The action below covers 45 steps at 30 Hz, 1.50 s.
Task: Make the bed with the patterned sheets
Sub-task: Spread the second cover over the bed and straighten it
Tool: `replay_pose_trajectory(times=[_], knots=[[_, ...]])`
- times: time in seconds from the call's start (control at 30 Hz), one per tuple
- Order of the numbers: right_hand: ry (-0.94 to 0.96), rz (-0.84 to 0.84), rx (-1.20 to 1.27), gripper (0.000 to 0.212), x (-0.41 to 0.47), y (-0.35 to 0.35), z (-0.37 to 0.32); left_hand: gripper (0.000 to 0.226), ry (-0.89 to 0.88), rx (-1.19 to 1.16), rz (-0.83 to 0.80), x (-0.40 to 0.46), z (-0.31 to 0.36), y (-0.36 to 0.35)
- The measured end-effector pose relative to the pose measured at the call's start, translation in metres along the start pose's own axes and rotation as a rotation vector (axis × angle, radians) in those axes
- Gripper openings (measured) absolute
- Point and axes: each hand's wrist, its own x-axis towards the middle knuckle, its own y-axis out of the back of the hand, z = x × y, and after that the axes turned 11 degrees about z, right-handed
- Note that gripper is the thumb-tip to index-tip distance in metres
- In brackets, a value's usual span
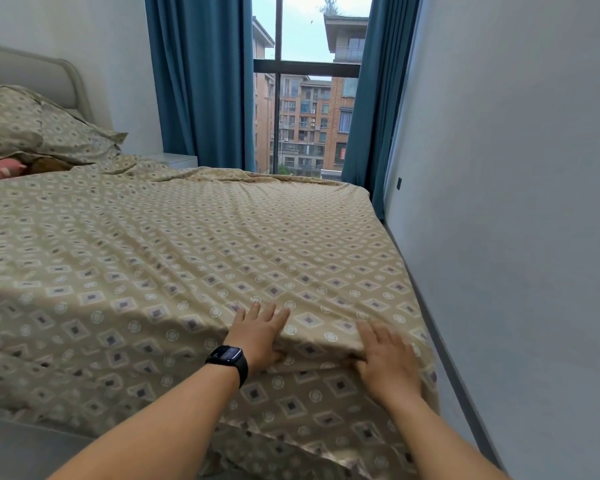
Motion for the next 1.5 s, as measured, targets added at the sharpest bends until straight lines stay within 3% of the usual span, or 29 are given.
replay_pose_trajectory(times=[0.1,0.17,0.23,0.27,0.33,0.4,0.57,0.73,0.83,0.9,1.17,1.33,1.5], knots=[[-0.183,0.136,-0.042,0.081,-0.020,-0.008,0.011,0.094,0.002,0.001,-0.011,-0.003,0.001,0.001],[-0.494,0.190,0.147,0.091,-0.029,-0.010,0.021,0.093,0.001,-0.005,-0.013,-0.004,0.000,0.001],[-0.783,0.121,0.324,0.107,-0.027,-0.011,0.039,0.093,-0.004,-0.013,-0.020,-0.002,-0.001,0.003],[-0.811,0.028,0.369,0.104,-0.024,-0.010,0.046,0.093,-0.008,-0.018,-0.021,-0.001,-0.002,0.004],[-0.749,-0.112,0.356,0.064,-0.020,-0.007,0.055,0.093,-0.015,-0.022,-0.013,-0.001,-0.002,0.004],[-0.719,-0.130,0.276,0.030,-0.019,-0.002,0.057,0.093,-0.011,-0.023,-0.014,-0.002,-0.001,0.004],[-0.752,-0.078,0.253,0.013,-0.020,0.022,0.058,0.095,0.006,-0.021,-0.030,-0.001,0.001,0.004],[-0.615,0.036,0.239,0.018,-0.016,0.058,0.055,0.093,0.000,-0.022,-0.025,-0.001,0.005,0.009],[-0.613,-0.146,0.085,0.015,-0.023,0.045,0.067,0.092,0.005,-0.028,-0.013,-0.001,0.006,0.009],[-0.635,-0.264,-0.015,0.027,-0.034,0.029,0.072,0.092,0.006,-0.032,-0.016,-0.003,0.007,0.005],[-0.757,-0.402,-0.100,0.047,-0.035,0.010,0.063,0.095,0.005,-0.017,-0.021,0.000,0.005,0.004],[-0.629,-0.148,-0.011,0.065,-0.011,0.042,0.041,0.089,-0.043,-0.057,-0.021,0.000,0.009,0.012],[-0.342,0.057,0.105,0.061,0.004,0.058,0.016,0.079,-0.112,-0.130,0.035,-0.002,0.026,0.019]])
